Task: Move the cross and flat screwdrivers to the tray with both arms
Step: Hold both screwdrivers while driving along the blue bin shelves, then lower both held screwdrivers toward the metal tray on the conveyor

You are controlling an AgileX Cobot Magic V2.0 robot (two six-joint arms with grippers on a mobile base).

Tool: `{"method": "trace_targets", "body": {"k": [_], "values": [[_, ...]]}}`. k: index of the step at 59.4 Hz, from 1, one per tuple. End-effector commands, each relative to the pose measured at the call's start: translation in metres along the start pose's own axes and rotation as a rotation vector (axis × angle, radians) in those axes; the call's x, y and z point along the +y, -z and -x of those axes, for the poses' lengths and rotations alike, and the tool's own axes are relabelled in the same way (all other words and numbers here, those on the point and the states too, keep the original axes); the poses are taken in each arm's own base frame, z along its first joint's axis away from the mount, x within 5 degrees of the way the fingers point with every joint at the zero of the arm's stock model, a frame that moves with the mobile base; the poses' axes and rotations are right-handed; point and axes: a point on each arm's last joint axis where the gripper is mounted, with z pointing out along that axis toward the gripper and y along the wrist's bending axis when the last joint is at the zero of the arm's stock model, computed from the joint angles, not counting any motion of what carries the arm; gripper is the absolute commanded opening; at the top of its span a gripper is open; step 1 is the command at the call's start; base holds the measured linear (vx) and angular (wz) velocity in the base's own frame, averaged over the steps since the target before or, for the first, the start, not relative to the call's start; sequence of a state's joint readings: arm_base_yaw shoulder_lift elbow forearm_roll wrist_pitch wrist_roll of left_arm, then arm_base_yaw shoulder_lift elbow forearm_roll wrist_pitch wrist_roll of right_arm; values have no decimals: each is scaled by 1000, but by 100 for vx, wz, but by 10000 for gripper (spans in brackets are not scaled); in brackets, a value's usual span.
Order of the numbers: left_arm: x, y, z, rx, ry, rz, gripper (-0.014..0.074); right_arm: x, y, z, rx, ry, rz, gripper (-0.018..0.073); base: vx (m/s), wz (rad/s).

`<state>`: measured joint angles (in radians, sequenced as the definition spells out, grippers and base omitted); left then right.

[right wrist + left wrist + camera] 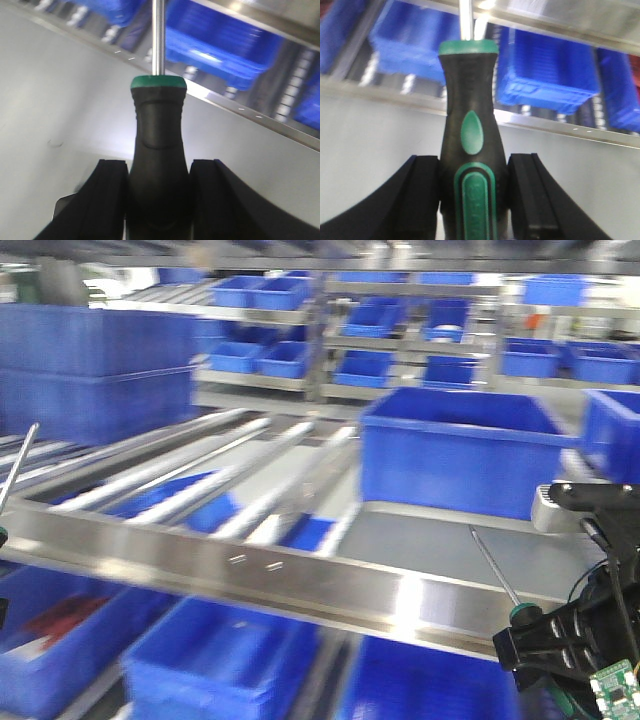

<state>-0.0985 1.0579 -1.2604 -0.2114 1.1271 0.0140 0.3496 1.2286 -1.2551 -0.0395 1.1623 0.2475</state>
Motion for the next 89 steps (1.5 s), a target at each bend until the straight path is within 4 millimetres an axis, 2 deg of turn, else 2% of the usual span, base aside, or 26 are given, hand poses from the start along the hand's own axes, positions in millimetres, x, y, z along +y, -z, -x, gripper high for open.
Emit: {"method": "trace_targets", "body": {"k": [1,37,89], "values": [[-6,15,9,-116,3,-32,-1,0,18,8,-107,4,21,-9,26,-74],[-6,15,9,-116,3,-32,-1,0,17,7,-105,4,20,-9,28,-40],[-6,14,9,-115,3,-31,-1,0,18,8,-109,6,20,-9,12,-10]]}}
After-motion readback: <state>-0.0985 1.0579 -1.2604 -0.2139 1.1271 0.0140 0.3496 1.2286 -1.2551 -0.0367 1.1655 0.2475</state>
